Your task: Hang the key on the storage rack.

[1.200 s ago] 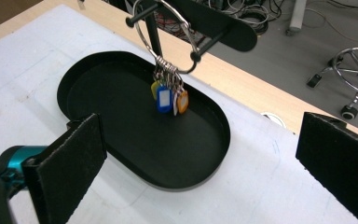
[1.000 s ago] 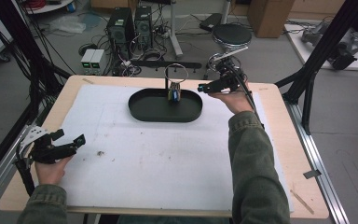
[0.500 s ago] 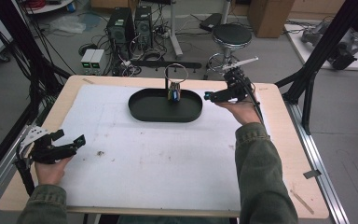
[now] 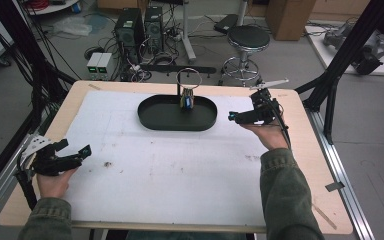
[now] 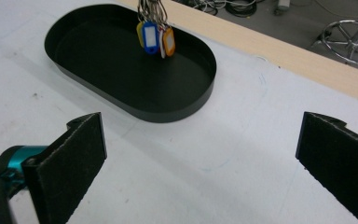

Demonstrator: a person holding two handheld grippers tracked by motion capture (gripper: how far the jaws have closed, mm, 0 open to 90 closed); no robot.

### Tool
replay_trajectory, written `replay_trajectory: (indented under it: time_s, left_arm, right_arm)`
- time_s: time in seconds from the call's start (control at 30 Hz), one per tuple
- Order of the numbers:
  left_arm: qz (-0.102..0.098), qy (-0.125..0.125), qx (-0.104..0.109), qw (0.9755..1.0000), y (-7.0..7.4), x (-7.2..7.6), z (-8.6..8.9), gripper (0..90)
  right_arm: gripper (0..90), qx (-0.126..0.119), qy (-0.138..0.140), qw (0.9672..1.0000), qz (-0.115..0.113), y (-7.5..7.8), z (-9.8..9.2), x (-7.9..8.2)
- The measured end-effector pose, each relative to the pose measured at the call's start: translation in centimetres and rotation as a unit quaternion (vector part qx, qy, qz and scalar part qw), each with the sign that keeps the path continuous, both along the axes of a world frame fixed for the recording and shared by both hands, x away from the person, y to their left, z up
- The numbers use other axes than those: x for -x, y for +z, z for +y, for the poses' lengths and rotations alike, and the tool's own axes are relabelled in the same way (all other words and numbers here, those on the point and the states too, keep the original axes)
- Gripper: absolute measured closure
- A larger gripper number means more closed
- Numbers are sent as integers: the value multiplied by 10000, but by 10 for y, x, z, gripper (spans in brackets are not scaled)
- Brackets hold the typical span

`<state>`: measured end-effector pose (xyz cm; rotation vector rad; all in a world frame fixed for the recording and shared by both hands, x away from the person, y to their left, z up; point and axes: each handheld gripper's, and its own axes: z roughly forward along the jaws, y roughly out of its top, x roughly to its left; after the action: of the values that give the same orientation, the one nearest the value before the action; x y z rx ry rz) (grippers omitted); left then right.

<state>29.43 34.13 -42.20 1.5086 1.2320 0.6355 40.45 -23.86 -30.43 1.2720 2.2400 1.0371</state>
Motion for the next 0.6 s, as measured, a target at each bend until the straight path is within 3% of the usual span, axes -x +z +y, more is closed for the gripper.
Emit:
replay_trajectory:
  time_s: [0.17,0.6]
  left_arm:
    - [18,-2,-7,10000,0,0,-1,17]
    - [36,-20,-32,10000,0,1,-1,17]
  right_arm:
    - [6,-23,-136,9999,20,-11,-7,8]
    - [6,-142,-177,9997,-10,-31,-20,28]
